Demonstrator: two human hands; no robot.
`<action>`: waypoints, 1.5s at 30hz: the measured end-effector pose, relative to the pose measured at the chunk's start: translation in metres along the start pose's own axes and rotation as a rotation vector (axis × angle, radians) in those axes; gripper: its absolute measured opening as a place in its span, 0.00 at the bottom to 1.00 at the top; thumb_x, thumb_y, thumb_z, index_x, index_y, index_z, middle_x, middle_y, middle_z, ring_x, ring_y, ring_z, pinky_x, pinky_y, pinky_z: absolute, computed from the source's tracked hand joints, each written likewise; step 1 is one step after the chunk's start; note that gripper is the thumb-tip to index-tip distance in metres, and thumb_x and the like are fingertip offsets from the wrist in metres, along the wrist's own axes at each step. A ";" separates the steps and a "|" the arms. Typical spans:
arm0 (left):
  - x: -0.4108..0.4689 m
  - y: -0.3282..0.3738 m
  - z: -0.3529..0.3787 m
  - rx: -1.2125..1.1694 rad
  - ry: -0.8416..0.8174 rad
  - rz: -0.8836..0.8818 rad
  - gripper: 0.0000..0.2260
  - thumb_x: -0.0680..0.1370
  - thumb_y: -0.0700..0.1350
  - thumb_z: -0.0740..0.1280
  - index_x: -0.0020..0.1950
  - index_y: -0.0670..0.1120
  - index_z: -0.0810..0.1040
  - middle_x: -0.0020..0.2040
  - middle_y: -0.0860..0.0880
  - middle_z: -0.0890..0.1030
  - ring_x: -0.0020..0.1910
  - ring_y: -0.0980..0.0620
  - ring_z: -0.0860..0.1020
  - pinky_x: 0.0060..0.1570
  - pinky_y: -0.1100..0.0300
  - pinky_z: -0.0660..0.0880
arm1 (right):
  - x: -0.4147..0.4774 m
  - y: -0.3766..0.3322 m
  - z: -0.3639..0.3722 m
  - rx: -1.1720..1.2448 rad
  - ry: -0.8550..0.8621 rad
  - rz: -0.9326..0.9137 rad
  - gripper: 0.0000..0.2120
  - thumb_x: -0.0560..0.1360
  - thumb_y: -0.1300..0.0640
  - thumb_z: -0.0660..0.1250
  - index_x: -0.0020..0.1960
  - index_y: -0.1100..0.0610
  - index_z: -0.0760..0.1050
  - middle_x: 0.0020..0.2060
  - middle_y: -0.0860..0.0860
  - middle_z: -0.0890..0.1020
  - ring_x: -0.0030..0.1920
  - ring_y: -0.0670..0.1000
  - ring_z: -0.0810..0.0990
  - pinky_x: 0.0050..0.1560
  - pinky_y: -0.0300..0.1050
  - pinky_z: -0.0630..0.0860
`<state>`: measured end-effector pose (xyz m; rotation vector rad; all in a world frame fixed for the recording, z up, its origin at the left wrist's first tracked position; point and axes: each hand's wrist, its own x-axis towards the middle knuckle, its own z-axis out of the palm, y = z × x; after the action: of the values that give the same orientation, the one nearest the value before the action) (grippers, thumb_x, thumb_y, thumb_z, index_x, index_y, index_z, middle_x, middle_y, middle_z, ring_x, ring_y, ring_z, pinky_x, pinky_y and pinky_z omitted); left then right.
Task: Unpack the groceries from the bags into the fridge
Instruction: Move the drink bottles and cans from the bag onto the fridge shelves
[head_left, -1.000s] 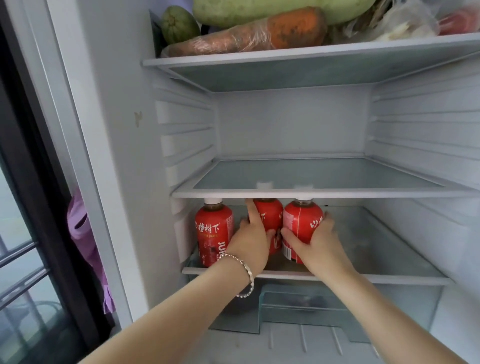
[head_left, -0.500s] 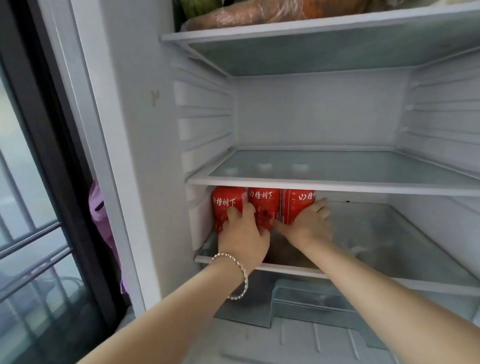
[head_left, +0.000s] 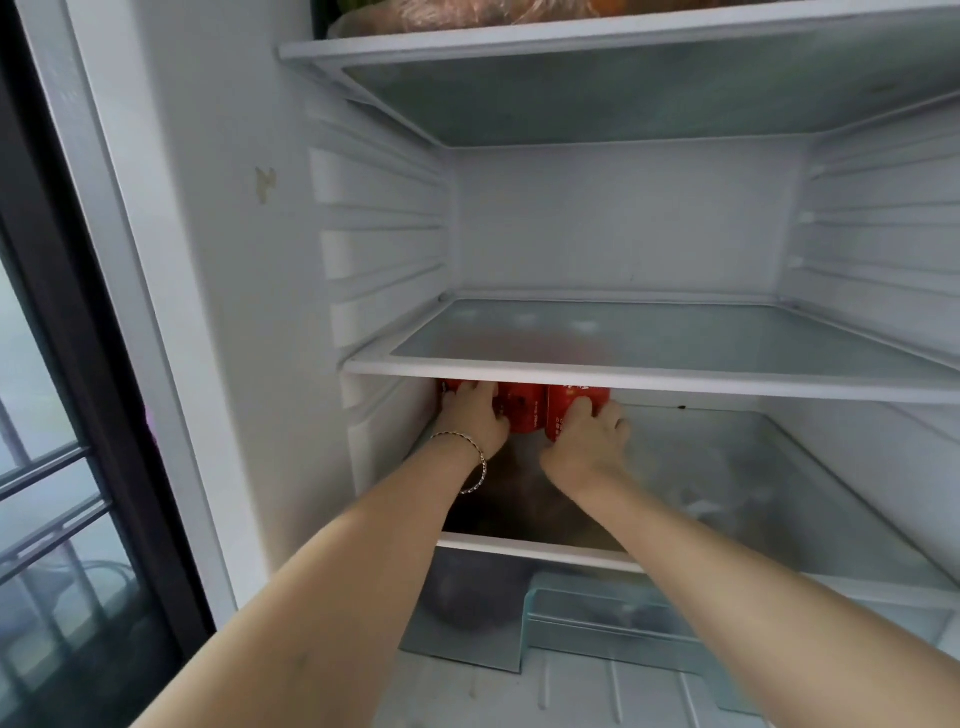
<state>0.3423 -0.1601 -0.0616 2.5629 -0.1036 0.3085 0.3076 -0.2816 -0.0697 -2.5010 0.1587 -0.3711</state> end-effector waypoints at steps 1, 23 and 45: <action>0.002 -0.002 0.000 0.034 -0.007 -0.029 0.19 0.77 0.42 0.61 0.68 0.45 0.66 0.67 0.41 0.67 0.67 0.38 0.64 0.65 0.49 0.65 | 0.005 -0.001 -0.001 -0.003 -0.037 -0.001 0.20 0.74 0.57 0.64 0.64 0.58 0.64 0.67 0.59 0.60 0.67 0.61 0.59 0.65 0.51 0.65; 0.020 -0.008 0.014 0.257 -0.158 -0.025 0.20 0.80 0.51 0.53 0.73 0.55 0.64 0.77 0.48 0.53 0.75 0.37 0.50 0.73 0.42 0.51 | 0.058 -0.003 0.022 -0.255 -0.325 -0.219 0.20 0.79 0.56 0.56 0.71 0.54 0.65 0.70 0.54 0.65 0.72 0.58 0.57 0.70 0.65 0.58; -0.089 0.018 -0.039 0.401 0.002 -0.003 0.14 0.79 0.46 0.59 0.62 0.43 0.75 0.64 0.43 0.72 0.62 0.44 0.71 0.61 0.54 0.69 | 0.007 -0.005 -0.005 -0.406 -0.142 -0.269 0.13 0.77 0.55 0.59 0.56 0.57 0.78 0.55 0.56 0.80 0.57 0.57 0.77 0.57 0.48 0.75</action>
<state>0.2455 -0.1535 -0.0422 2.9591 -0.0393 0.3613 0.3131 -0.2823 -0.0612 -2.9491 -0.1796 -0.2893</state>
